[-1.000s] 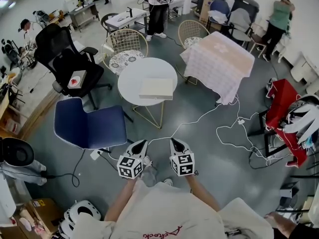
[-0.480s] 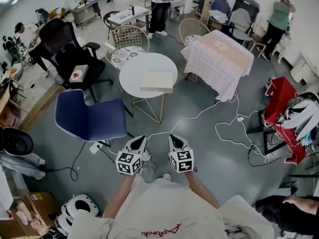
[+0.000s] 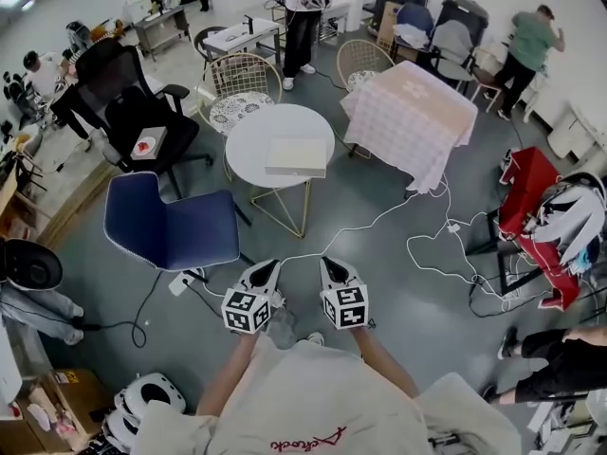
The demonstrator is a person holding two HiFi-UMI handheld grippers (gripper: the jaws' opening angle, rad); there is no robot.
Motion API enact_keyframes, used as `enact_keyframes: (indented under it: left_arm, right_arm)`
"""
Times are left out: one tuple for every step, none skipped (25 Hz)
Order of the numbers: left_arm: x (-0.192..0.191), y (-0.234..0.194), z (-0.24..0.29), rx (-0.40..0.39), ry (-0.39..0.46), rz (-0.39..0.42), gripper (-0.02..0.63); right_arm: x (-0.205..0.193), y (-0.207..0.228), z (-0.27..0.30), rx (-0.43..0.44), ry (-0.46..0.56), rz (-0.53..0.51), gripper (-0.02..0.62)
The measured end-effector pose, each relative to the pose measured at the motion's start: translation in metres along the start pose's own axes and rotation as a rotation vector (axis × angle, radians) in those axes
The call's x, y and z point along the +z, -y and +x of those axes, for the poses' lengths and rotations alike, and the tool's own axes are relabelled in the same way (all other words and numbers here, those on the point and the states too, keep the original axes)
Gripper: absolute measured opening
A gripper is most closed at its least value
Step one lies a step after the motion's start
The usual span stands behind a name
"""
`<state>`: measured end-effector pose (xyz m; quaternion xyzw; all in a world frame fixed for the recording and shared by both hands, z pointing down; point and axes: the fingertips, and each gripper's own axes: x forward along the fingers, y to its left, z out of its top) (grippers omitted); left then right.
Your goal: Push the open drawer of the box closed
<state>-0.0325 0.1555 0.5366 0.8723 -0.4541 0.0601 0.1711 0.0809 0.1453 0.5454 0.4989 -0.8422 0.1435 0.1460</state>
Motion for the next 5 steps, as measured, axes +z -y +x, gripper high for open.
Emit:
enact_keyframes:
  left_arm:
    - [-0.0008, 0.0011, 0.0005, -0.001, 0.000, 0.000, 0.012]
    - [-0.0011, 0.0020, 0.0010, -0.002, 0.001, 0.001, 0.012]
    - [-0.0010, 0.0026, 0.0014, -0.002, 0.003, 0.002, 0.012]
    - [-0.0009, 0.0030, 0.0016, -0.002, 0.006, 0.002, 0.012]
    - [-0.0007, 0.0033, 0.0018, -0.001, 0.009, 0.002, 0.012]
  right_arm:
    - [-0.0008, 0.0010, -0.0004, -0.001, 0.001, -0.001, 0.015]
    - [-0.0014, 0.0020, -0.0007, -0.002, 0.001, -0.002, 0.015]
    - [-0.0019, 0.0026, -0.0008, -0.002, 0.001, -0.003, 0.015]
    - [-0.0024, 0.0028, -0.0008, -0.002, 0.001, -0.004, 0.015]
    - [-0.0027, 0.0029, -0.0009, -0.002, 0.000, -0.005, 0.015]
